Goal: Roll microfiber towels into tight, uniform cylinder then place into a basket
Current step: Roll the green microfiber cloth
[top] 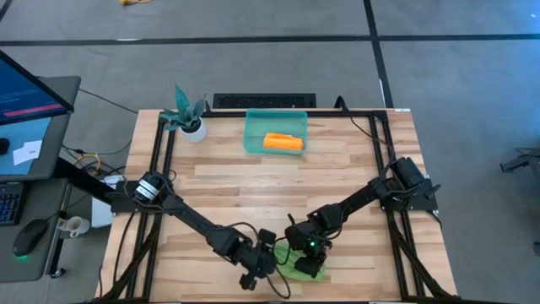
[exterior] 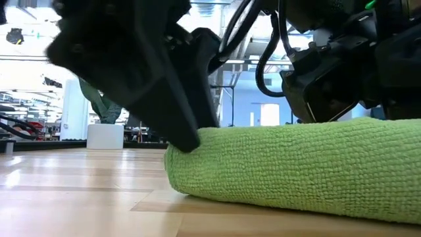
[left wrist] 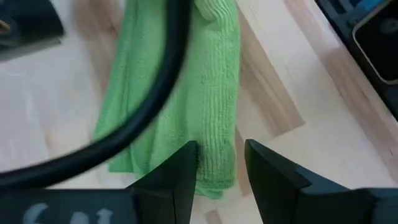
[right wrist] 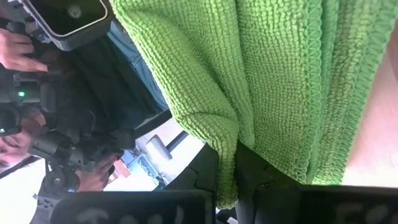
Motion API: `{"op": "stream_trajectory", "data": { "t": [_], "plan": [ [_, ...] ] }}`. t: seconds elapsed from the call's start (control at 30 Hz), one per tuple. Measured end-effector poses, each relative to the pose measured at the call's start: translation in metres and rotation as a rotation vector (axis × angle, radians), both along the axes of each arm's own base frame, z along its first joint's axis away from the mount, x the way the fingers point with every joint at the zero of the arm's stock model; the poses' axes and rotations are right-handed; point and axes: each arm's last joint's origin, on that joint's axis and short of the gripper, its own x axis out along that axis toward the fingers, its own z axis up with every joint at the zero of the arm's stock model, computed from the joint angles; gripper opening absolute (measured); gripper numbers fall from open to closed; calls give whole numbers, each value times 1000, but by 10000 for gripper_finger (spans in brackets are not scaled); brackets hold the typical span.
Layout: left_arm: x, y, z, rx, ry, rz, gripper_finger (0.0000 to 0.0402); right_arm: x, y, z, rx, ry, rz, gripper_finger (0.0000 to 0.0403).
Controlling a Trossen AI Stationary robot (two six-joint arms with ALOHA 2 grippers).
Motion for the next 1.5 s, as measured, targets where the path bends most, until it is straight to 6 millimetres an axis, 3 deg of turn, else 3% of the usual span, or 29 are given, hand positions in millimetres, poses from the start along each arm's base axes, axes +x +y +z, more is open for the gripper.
{"op": "stream_trajectory", "data": {
  "t": [0.27,0.5,0.73,0.97,1.27,1.5],
  "plan": [
    [1,3,0,39,-28,31,129,0,0,0,0,-12,9,43],
    [5,1,-23,33,20,18,129,0,0,0,-2,-10,9,43],
    [7,2,-24,53,16,62,114,-2,2,0,-3,-9,16,43],
    [-2,-3,-24,-170,199,147,14,-3,7,1,-4,-53,39,43],
    [-13,-17,-20,-429,411,300,13,9,18,17,3,-119,39,43],
    [-14,-17,-21,-506,480,379,11,16,0,15,-76,-75,-35,43]
  ]
}}
